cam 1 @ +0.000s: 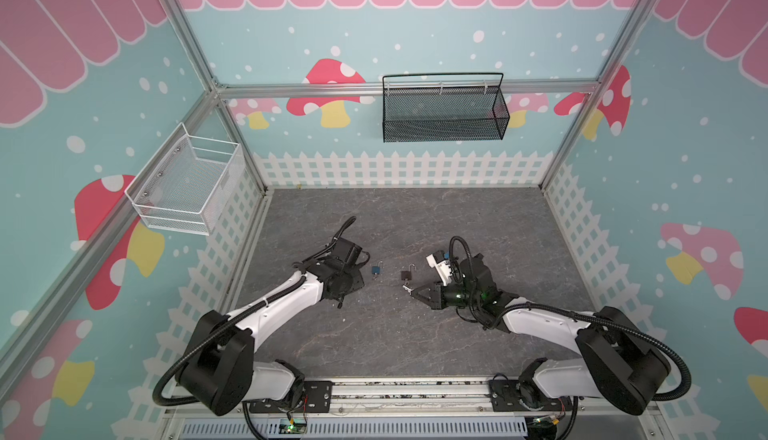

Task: Unlock with the key
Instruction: 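Lift the blue padlock off the table with the left gripper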

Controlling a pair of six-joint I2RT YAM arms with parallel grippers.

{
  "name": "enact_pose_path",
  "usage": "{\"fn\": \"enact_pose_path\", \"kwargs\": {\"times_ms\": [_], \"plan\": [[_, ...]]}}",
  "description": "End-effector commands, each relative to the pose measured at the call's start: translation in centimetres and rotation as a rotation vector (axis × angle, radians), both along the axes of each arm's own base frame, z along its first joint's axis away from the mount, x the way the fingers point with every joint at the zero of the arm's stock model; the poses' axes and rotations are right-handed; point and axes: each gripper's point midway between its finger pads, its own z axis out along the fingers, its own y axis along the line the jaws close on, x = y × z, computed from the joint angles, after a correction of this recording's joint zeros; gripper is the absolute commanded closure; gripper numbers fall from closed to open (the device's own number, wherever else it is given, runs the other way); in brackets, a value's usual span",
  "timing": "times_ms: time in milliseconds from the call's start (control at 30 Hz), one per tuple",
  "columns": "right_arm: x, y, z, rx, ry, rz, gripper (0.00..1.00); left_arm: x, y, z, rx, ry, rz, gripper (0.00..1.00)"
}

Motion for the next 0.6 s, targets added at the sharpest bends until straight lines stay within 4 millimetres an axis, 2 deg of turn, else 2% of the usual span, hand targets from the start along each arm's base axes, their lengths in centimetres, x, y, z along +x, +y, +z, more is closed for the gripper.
{"fn": "enact_pose_path", "kwargs": {"times_ms": [0,233,433,567], "plan": [[0.6,-0.1,1.6,0.006,-0.005,-0.045,1.0,0.2,-0.9,2.7,-0.103,-0.074,0.085,1.0],[1.0,-1.6,1.9,-0.066,0.022,-0.142,1.0,0.2,-3.4,6.7,-0.27,-0.176,0.162,1.0],[0.4,-2.0,2.1,-0.094,0.024,-0.206,1.0,0.3,-6.4,8.2,-0.405,-0.218,0.229,1.0],[-0.4,-2.0,1.5,-0.1,0.057,-0.243,1.0,0.4,-7.8,8.9,-0.426,-0.25,0.265,1.0]]}}
